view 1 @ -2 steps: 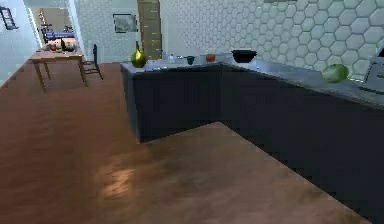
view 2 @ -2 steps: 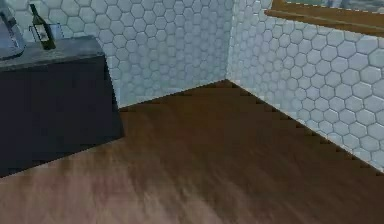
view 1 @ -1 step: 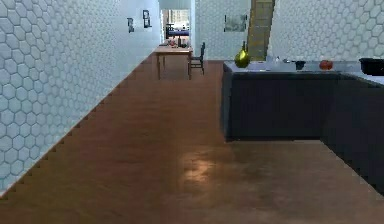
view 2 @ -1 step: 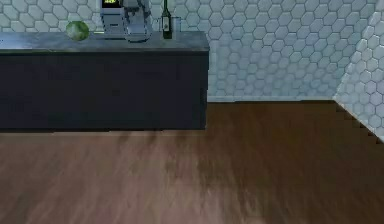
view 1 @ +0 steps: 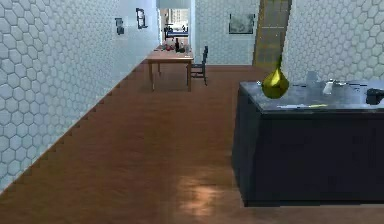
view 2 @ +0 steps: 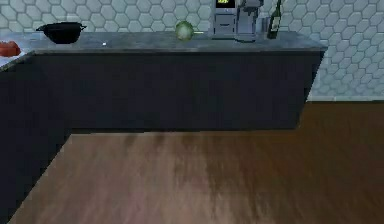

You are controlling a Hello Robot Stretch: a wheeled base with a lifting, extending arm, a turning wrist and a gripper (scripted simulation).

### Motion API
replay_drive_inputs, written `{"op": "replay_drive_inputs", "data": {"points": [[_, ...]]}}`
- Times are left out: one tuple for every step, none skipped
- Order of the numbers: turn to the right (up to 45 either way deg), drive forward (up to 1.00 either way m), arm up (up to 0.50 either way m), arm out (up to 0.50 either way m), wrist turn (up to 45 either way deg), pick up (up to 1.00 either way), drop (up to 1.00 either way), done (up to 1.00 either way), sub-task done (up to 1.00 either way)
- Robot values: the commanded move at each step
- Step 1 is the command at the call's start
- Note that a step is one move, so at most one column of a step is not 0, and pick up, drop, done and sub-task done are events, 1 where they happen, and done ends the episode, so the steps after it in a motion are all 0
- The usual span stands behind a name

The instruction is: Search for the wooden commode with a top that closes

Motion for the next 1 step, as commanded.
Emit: {"op": "replay_drive_inputs", "data": {"points": [[0.0,1.0,0.0,0.0,0.0,0.0,0.0,0.0,0.0]]}}
